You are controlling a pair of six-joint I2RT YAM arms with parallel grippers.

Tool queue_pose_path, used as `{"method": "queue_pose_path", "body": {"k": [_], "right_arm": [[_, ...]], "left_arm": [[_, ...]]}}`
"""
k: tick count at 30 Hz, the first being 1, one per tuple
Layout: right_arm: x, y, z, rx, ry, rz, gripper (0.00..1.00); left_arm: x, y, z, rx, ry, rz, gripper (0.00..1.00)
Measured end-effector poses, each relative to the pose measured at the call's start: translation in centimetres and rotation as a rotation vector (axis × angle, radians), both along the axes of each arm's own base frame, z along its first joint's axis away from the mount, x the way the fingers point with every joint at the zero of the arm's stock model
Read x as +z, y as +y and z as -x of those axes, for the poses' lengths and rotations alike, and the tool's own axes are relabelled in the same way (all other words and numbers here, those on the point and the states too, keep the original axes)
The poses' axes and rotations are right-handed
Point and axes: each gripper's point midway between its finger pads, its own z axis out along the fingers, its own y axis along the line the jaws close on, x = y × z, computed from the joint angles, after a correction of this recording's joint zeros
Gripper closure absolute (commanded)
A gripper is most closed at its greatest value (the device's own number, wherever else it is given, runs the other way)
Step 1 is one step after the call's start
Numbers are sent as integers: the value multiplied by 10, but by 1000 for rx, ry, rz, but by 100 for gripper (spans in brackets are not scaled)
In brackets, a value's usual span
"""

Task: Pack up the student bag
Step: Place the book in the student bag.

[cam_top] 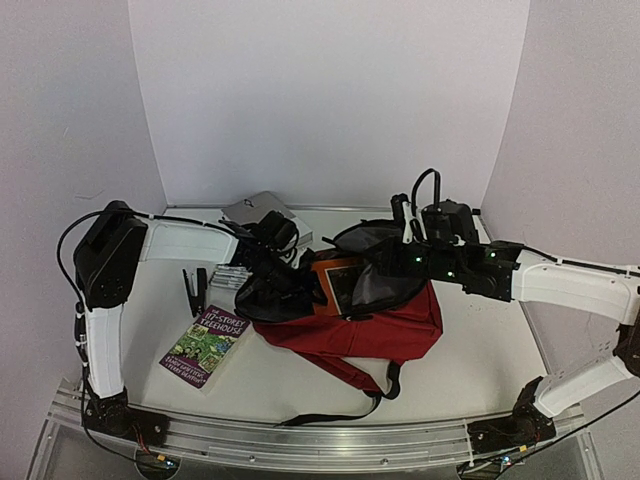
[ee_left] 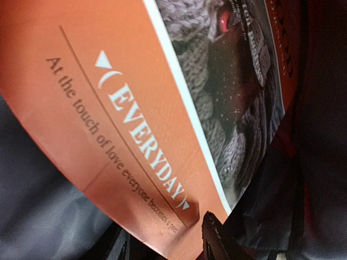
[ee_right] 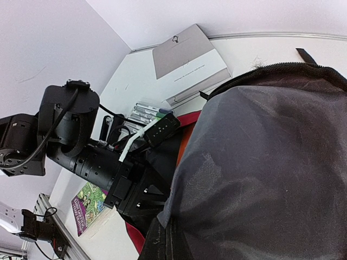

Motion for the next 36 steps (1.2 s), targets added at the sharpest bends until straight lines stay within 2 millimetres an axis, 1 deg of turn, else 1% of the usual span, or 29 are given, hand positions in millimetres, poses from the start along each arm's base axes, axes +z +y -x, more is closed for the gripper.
{"method": "queue_pose_path", "body": {"k": [6, 12, 15, 17, 20, 22, 23, 26, 29, 31, 32, 34, 36], "right_arm": [[-1, -1, -1, -8, 0, 6, 100], [-5, -6, -3, -30, 4, 26, 100], [-5, -8, -4, -42, 3, 32, 100], [-6, -10, -6, -60, 1, 35, 100], [-6, -15, -10, -90, -3, 39, 100], [-9, -21, -14, -112, -2, 40, 100], [-10, -26, -17, -126, 1, 41, 100], [-17, -46, -28, -177, 14, 39, 100], [-26, -72, -41, -242, 32, 33, 100], [-34, -85, -46, -272, 46, 36, 100], [-38, -90, -48, -283, 52, 38, 100], [-42, -98, -51, -297, 62, 40, 100], [-45, -104, -56, -309, 65, 42, 100]], "left_arm": [[-4, -18, -1, -15, 4, 7, 61], [-1, -34, -4, -22, -9, 32, 62], [0, -35, -6, -20, -16, 39, 59], [0, -35, -7, -17, -22, 36, 53], [3, -32, -9, -13, -54, 30, 41], [10, -23, -7, -1, -79, 25, 36], [17, -16, -4, 6, -91, 22, 33], [45, 3, -1, 32, -140, 36, 26], [78, 34, 0, 84, -192, 57, 21], [94, 59, -2, 130, -222, 70, 19], [99, 74, -2, 159, -231, 71, 19], [99, 104, -5, 226, -234, 60, 16], [88, 135, -6, 297, -217, 26, 11]]}}
